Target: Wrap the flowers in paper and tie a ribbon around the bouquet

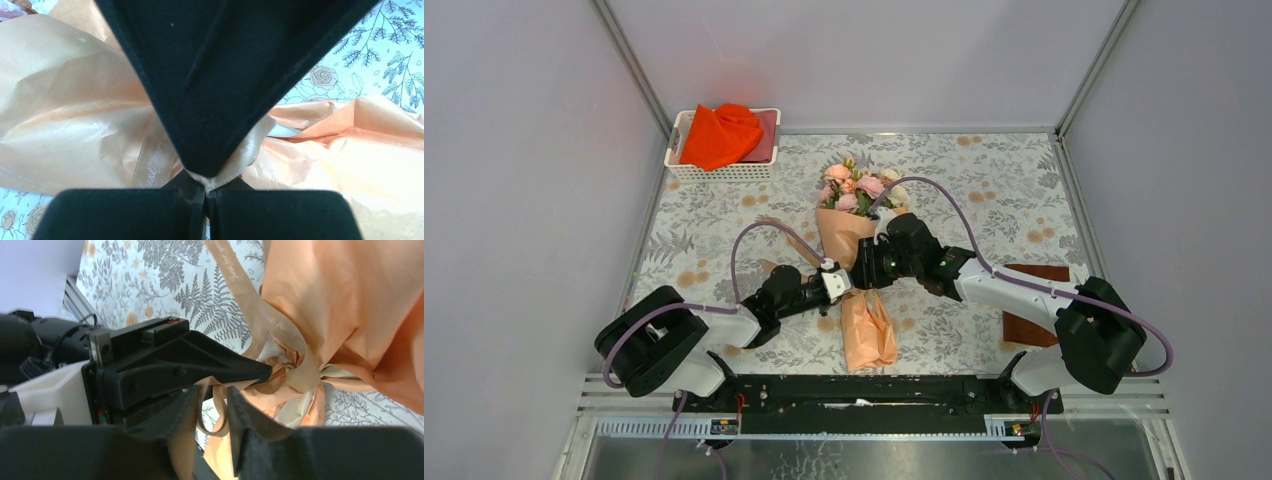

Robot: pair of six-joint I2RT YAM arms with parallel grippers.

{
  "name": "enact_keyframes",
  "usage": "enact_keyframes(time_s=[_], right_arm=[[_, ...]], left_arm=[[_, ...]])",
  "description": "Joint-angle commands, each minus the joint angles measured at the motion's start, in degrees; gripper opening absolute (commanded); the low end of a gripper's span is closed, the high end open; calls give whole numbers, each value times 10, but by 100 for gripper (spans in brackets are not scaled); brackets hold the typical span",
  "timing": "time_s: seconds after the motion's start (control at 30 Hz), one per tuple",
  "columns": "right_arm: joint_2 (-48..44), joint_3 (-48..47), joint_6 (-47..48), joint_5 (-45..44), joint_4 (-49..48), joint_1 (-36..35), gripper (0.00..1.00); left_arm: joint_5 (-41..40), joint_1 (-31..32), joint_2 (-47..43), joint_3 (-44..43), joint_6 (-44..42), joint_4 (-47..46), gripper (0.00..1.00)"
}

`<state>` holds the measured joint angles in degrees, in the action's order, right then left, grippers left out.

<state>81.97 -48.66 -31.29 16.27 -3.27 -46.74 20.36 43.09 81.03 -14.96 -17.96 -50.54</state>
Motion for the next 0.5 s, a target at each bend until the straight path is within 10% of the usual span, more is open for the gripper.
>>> enact_keyframes(time_s=[0.0, 0.13, 0.3, 0.47], right_arm=[[-4, -24, -3, 48, -5, -4, 19], [-17, -20, 8, 36, -2, -2, 0], [-17, -30, 47, 0, 50, 22, 0], [-17, -37, 70, -8, 68, 28, 0]], left_arm=[[-10, 3, 4, -15, -6, -18, 0], [-6, 3, -5, -22, -17, 1, 0], [85, -34, -80, -80, -133, 205, 78], [231, -133, -91, -258, -336, 640, 96]])
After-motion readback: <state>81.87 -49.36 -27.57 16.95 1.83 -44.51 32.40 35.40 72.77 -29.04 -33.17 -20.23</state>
